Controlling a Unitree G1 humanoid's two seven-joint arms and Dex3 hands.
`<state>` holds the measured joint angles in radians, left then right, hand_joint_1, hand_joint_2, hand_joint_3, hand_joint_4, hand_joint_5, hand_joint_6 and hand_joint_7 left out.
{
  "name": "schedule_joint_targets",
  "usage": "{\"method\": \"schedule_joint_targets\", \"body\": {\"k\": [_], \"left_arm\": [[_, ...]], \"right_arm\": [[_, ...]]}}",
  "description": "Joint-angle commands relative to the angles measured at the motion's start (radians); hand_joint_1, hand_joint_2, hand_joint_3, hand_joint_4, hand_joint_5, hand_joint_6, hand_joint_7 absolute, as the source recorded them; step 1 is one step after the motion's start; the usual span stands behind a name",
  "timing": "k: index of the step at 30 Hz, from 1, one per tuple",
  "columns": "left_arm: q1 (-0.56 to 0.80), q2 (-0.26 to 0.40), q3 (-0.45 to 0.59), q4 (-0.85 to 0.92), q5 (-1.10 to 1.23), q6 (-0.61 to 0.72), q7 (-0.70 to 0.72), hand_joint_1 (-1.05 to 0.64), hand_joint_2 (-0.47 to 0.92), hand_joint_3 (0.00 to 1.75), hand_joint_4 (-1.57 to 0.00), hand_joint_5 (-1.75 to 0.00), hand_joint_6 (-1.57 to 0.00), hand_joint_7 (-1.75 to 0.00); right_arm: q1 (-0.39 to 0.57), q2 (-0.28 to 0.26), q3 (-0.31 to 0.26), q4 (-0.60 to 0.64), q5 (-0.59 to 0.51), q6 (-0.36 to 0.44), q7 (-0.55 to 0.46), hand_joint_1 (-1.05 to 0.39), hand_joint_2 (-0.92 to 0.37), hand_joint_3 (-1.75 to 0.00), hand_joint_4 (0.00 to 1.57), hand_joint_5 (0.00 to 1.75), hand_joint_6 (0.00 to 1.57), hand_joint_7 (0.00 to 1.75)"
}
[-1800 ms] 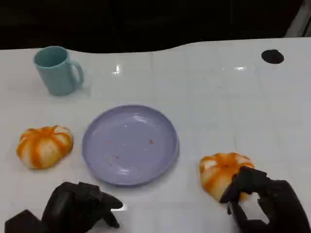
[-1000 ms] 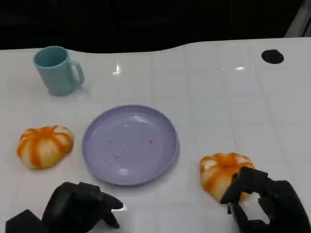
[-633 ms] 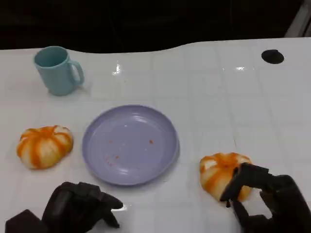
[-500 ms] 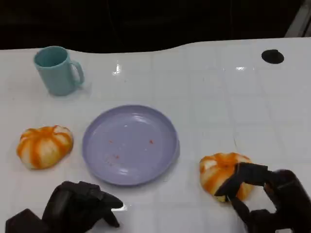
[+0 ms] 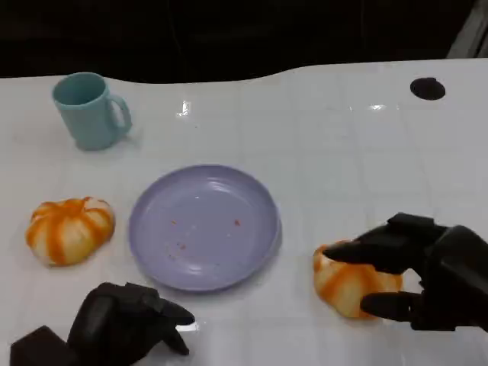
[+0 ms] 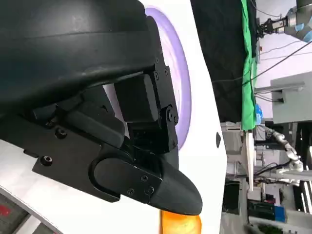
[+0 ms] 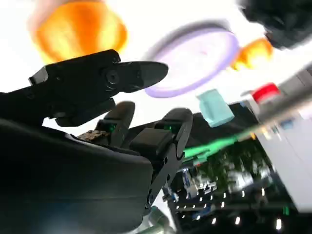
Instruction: Grasp the bread from the table and place it into the plate.
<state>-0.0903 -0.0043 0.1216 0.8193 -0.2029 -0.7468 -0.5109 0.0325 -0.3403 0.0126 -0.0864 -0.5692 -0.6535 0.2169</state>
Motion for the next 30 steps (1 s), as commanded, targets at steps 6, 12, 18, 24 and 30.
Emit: {"method": "schedule_joint_targets", "body": {"k": [6,12,18,24,30], "left_arm": [[-0.003,0.008,0.005,0.006,-0.003,-0.004,0.007,-1.05,0.92,0.06,-1.34,-0.94,-1.57,-0.23],[0.0,0.007,0.003,0.001,0.003,0.002,0.016,-1.05,0.92,0.06,-1.34,-0.94,-1.57,-0.23],[0.001,0.003,0.001,-0.001,0.003,0.002,0.019,-1.05,0.92,0.07,-1.34,-0.93,-1.57,-0.22],[-0.001,0.002,-0.002,-0.001,0.009,-0.005,0.024,-1.05,0.92,0.08,-1.34,-0.93,-1.57,-0.22],[-0.006,0.002,-0.002,0.007,0.01,-0.012,0.027,-1.05,0.92,0.07,-1.34,-0.93,-1.57,-0.22]], "right_arm": [[0.0,-0.093,0.06,-0.176,-0.19,0.21,0.079,-0.57,-0.92,-0.1,0.11,0.16,0.28,0.0],[-0.035,-0.127,0.134,-0.189,-0.282,0.302,0.138,-0.56,-0.92,-0.03,0.07,0.12,0.22,0.0],[-0.082,-0.146,0.205,-0.131,-0.352,0.348,0.137,-0.55,-0.89,0.0,0.08,0.1,0.24,0.01],[-0.148,-0.147,0.273,-0.018,-0.41,0.367,0.087,-0.57,-0.9,-0.01,0.1,0.09,0.21,0.0],[-0.223,-0.137,0.335,0.104,-0.444,0.397,0.048,-0.6,-0.92,-0.01,0.09,0.08,0.2,0.0]]}}
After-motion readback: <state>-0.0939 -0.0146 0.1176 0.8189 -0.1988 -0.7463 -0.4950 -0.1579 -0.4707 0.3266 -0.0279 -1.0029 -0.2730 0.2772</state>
